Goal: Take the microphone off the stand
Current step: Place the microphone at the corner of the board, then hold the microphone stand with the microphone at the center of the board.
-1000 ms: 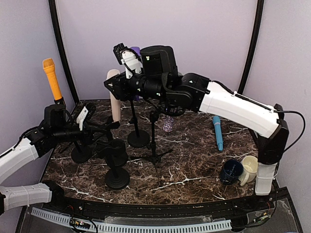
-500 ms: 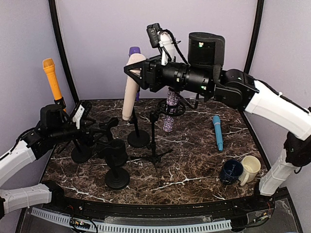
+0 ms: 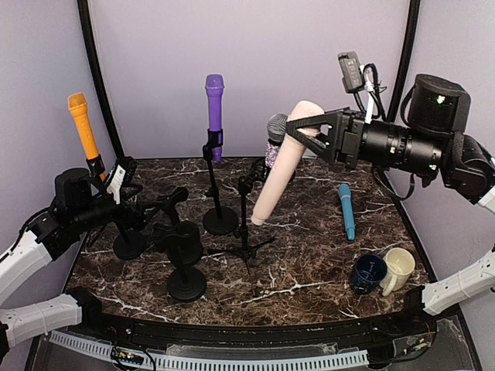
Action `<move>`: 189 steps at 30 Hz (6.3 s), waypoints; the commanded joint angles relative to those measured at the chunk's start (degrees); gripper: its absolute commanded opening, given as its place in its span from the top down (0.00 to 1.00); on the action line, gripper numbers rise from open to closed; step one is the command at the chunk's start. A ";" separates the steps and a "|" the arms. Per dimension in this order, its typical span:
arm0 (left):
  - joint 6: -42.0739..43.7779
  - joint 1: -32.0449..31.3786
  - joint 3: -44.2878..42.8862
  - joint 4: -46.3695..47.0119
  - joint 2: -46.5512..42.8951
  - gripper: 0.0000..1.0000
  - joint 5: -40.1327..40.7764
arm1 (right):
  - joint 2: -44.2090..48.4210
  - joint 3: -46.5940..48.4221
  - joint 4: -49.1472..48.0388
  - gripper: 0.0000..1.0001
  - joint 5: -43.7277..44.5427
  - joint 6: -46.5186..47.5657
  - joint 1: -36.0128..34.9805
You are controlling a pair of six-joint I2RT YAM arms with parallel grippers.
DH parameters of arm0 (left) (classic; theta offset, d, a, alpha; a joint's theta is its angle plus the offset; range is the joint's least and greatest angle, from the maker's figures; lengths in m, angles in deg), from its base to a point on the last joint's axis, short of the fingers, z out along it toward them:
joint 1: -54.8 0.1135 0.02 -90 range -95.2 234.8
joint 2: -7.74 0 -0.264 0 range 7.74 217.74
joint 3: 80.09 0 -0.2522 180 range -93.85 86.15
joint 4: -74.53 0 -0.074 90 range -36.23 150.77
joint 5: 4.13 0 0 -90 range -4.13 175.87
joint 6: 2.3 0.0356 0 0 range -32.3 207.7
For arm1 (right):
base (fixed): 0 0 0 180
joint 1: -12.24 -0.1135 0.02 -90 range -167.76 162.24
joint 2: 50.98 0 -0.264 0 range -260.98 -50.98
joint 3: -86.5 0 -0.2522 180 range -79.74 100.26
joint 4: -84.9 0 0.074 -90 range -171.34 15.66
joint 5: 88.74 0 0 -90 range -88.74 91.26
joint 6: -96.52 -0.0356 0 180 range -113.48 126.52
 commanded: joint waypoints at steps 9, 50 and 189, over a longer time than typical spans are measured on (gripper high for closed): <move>0.25 0.13 1.44 1.62 -1.64 0.11 4.75 | 10.74 -9.67 24.36 0.78 15.71 -12.97 3.61; 0.93 0.13 1.58 0.89 -0.42 0.11 4.50 | -46.13 6.79 16.38 0.77 4.81 -6.08 49.31; -8.96 -29.55 -31.06 2.83 38.43 0.50 2.19 | -7.68 -36.85 -16.50 0.02 -18.62 -15.67 41.85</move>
